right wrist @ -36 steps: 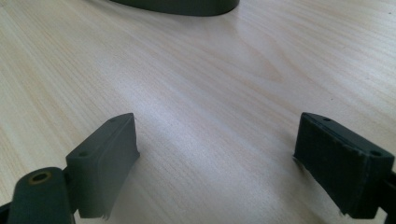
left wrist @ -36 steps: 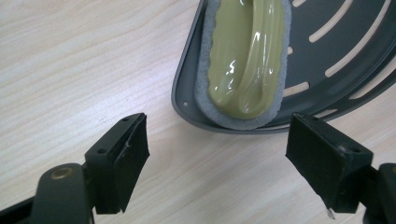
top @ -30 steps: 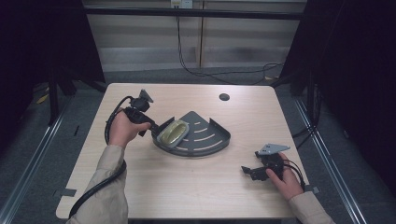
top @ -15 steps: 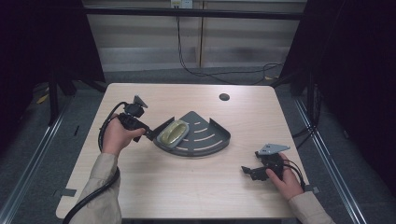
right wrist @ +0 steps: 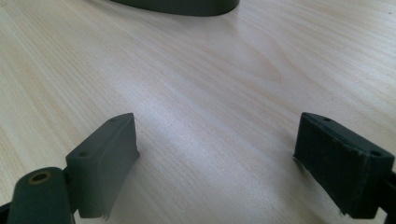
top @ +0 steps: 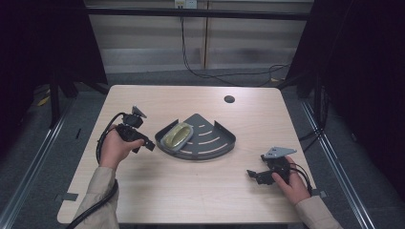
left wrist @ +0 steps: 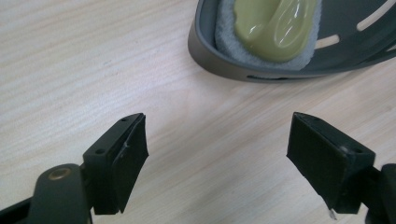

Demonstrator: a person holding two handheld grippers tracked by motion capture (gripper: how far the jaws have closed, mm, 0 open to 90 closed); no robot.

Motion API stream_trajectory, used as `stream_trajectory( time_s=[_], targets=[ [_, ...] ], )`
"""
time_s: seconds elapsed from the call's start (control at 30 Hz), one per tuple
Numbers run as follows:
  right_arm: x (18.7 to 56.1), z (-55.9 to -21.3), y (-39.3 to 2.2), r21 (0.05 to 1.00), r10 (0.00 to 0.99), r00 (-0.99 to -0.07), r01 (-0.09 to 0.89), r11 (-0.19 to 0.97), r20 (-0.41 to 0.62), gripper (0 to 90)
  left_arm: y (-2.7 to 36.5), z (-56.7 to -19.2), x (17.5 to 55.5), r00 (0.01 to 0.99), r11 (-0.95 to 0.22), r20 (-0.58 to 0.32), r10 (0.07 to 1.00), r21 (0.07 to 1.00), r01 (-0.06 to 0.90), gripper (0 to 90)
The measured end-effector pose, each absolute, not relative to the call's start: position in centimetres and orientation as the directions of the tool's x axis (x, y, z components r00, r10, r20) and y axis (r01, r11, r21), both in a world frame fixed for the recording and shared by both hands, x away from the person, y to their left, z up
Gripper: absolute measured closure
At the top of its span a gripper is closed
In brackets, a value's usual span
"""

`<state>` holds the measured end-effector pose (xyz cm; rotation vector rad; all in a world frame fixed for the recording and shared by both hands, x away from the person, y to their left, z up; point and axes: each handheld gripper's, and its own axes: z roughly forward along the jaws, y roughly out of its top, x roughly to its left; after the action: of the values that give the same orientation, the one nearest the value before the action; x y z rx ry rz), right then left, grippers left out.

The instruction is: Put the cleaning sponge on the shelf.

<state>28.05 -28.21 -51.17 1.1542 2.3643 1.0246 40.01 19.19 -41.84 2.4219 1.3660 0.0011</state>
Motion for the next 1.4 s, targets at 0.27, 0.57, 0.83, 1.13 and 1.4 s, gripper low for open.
stream_trajectory(
  time_s=[0.27, 0.57, 0.83, 1.13, 1.4],
  targets=[
    [28.1, -51.2, -28.2, 0.721, 0.781, -0.624, 0.554, 0.418, 0.027, 12.5, 19.9, -42.8, 39.3, 0.534, -0.470, -0.175, 0.827, 0.305, 0.828, 19.8],
    [28.1, -51.2, -28.2, 0.721, 0.781, -0.624, 0.554, 0.417, 0.027, 12.5, 20.7, -43.7, 38.3, 0.528, -0.462, -0.177, 0.831, 0.311, 0.831, 19.8],
    [28.1, -51.2, -28.2, 0.721, 0.781, -0.624, 0.553, 0.418, 0.027, 12.5, 21.5, -44.8, 37.4, 0.522, -0.455, -0.181, 0.833, 0.311, 0.834, 19.8],
    [28.1, -51.2, -28.2, 0.721, 0.781, -0.624, 0.553, 0.418, 0.027, 12.5, 22.5, -45.7, 36.6, 0.519, -0.448, -0.183, 0.835, 0.320, 0.835, 19.9],
    [28.1, -51.2, -28.2, 0.720, 0.781, -0.624, 0.553, 0.418, 0.026, 12.5, 23.4, -46.6, 35.9, 0.516, -0.448, -0.171, 0.839, 0.319, 0.835, 20.1]
  ],
)
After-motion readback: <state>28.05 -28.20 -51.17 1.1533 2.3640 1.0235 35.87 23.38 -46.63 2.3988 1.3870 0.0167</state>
